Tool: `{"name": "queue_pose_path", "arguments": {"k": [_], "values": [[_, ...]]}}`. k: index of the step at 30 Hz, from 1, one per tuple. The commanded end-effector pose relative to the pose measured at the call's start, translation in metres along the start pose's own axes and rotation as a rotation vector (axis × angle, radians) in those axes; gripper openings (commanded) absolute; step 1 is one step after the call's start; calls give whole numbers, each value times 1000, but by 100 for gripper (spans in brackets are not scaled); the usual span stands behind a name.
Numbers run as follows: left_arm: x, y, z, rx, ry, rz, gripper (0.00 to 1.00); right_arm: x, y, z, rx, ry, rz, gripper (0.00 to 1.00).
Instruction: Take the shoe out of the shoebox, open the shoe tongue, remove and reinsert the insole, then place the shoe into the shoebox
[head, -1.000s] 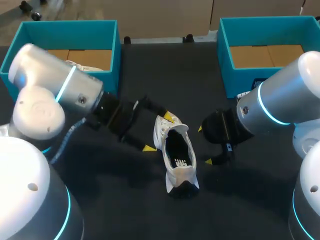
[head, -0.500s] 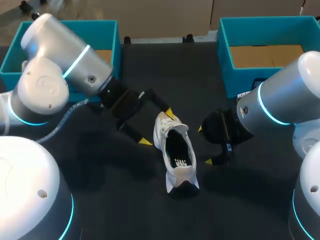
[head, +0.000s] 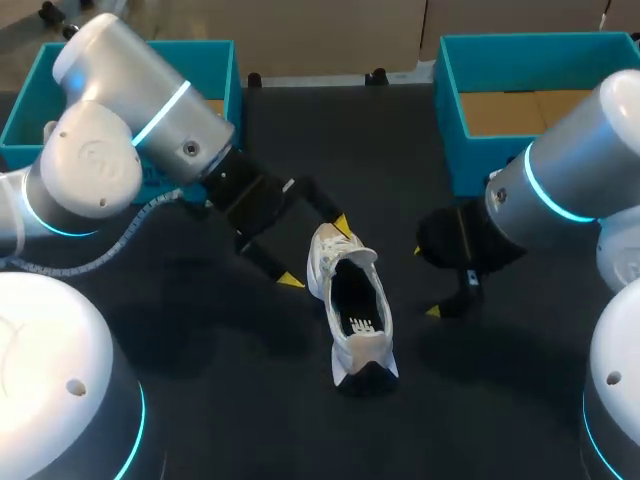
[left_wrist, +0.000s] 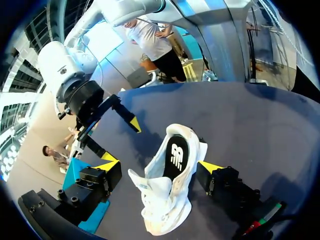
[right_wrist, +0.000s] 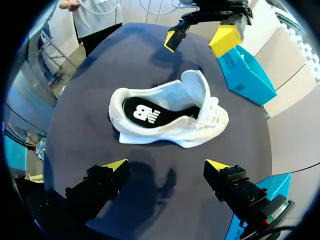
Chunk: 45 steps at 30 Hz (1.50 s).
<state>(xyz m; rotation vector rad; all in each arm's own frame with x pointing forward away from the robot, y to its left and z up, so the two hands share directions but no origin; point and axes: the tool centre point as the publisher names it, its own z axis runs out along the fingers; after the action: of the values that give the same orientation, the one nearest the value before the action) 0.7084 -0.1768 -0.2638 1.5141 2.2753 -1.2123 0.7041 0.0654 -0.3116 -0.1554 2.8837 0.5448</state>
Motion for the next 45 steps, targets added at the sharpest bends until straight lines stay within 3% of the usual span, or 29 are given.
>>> {"name": "queue_pose_path", "arguments": {"k": [1,9,22,31,45], "values": [[0,0,1,-3,2,0,100,-1,-10,-41,13,5,7,100],[0,0,1,-3,2,0,100,-4,-28,-74,31,56,8,100],[-1,-2,-13,-68,119,30,100,-3,-48,-112,14,104,16,100],[-9,-1,-22,-129,239,124,100,-2,-53,-117,13,123,23,100],[-30,4,-43,-110,351,210,100,-2,-53,-117,13,123,23,100]]}}
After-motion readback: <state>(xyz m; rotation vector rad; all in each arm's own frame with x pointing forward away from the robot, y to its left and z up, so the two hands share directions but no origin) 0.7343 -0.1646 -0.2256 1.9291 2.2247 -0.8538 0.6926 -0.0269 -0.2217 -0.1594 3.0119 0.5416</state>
